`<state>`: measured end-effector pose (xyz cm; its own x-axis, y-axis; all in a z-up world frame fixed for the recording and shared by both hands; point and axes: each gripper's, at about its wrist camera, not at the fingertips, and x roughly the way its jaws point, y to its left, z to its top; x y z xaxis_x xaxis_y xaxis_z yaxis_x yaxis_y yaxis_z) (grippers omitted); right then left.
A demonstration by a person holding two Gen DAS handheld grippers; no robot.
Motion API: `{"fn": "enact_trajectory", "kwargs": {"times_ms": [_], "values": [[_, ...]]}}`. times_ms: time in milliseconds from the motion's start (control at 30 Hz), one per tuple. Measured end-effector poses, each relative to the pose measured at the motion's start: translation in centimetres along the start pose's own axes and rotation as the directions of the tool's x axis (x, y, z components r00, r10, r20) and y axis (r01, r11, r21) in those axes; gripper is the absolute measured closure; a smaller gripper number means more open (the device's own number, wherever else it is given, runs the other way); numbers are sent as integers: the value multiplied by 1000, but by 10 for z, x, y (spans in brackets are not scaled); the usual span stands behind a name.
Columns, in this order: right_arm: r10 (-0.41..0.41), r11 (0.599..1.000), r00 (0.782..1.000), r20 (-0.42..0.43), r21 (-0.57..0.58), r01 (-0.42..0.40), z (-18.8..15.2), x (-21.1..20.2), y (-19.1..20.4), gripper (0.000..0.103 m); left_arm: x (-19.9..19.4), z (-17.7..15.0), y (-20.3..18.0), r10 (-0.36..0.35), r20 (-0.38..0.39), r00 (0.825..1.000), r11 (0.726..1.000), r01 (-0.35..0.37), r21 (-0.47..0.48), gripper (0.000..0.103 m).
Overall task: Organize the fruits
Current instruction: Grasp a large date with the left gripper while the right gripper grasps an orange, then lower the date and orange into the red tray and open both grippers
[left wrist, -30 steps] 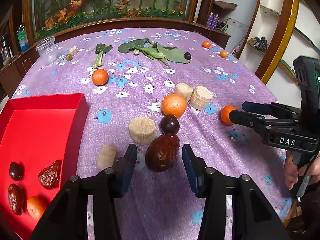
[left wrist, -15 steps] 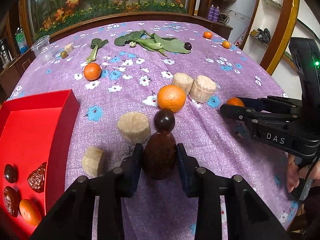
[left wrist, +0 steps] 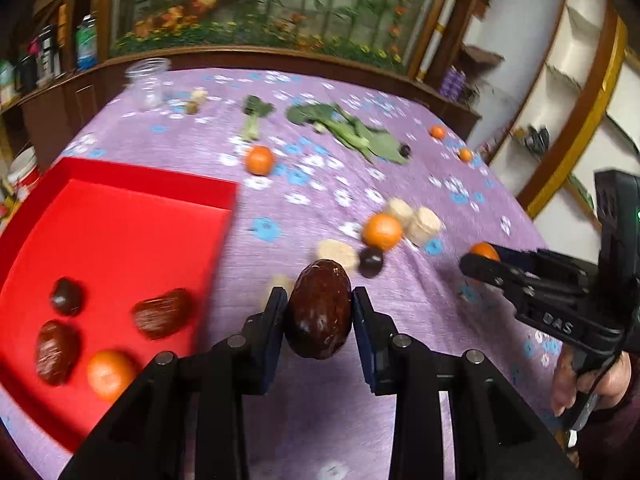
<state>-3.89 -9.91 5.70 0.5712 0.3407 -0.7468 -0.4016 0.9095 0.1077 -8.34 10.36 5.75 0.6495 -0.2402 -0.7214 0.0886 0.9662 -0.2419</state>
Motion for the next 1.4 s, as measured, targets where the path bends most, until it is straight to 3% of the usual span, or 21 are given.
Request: {"fn": "enact_trajectory", "kwargs": {"times_ms": [233,400,633,833,1200,1400], "values": [[103,993,995,-7,-52,-104,15,0,56,66,-38,-5,74,86,71,994,984,-74,-162,71],[193,978,981,-35,-71,-195,25,17,103,66,-56,-11,135,167,84,982,944,-135,-300,71],[305,943,949,-80,-117,-312,28,45,174,65,-69,-16,183,262,82,961,901,-213,-379,71],[282,935,954,-98,-196,-296,29,63,214,65,-66,-17,202,288,70,955,889,-239,-390,71],[247,942,963,-109,-205,-265,53,100,236,64,-62,-16,211,305,66,950,884,-257,-390,70],[251,950,964,-93,-169,-264,58,103,233,62,-69,-17,211,311,77,947,877,-255,-407,53]]}}
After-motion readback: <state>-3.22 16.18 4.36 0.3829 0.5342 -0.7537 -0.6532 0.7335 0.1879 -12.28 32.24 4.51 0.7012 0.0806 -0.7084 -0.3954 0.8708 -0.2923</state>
